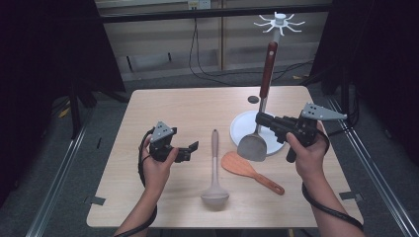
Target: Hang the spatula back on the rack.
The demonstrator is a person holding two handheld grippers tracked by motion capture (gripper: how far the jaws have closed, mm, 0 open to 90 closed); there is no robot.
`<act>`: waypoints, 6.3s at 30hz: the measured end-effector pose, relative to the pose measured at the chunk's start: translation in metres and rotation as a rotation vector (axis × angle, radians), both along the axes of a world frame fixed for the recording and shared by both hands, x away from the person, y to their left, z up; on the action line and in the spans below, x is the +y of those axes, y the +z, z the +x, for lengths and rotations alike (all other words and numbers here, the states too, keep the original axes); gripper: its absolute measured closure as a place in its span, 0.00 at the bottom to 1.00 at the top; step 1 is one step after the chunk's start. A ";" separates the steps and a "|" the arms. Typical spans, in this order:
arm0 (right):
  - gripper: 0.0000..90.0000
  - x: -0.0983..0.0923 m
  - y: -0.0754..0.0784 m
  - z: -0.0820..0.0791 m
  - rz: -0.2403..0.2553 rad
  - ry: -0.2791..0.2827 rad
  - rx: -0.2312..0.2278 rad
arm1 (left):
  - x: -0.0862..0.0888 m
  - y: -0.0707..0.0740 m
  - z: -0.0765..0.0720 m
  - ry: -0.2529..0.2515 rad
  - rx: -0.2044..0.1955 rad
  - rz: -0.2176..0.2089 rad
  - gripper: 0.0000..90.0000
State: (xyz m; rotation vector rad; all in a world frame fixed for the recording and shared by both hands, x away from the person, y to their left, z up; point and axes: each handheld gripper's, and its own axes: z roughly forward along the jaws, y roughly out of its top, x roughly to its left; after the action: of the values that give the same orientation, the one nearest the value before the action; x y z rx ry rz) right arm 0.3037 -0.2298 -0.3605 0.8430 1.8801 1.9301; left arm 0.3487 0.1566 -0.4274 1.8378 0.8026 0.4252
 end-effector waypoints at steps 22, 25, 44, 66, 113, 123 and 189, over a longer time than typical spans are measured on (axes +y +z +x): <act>0.95 -0.025 0.008 0.017 0.029 0.009 -0.007 | -0.002 -0.004 0.001 -0.007 0.028 0.008 0.03; 0.95 -0.026 0.010 0.020 0.021 0.016 -0.005 | -0.003 -0.005 0.002 -0.009 0.026 0.008 0.03; 0.95 -0.035 0.004 0.045 0.042 0.006 0.014 | 0.001 -0.006 0.006 0.001 0.028 0.027 0.03; 0.95 -0.026 -0.002 0.066 0.072 0.028 0.041 | 0.003 -0.004 0.006 -0.001 0.027 0.021 0.03; 0.56 -0.038 0.007 0.062 0.094 -0.120 0.004 | 0.002 -0.005 0.004 0.003 0.015 0.047 0.04; 0.79 -0.035 0.026 0.055 0.140 -0.338 -0.188 | 0.003 -0.006 0.005 0.010 0.009 0.049 0.04; 1.00 -0.004 0.107 0.061 0.167 -0.550 -0.389 | 0.006 -0.003 0.006 0.007 0.003 0.026 0.04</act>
State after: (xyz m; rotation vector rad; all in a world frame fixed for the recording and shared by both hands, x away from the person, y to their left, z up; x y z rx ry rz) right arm 0.3649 -0.2334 -0.2537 0.8444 1.1297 1.7501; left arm 0.3547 0.1622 -0.4300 1.8602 0.8089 0.4391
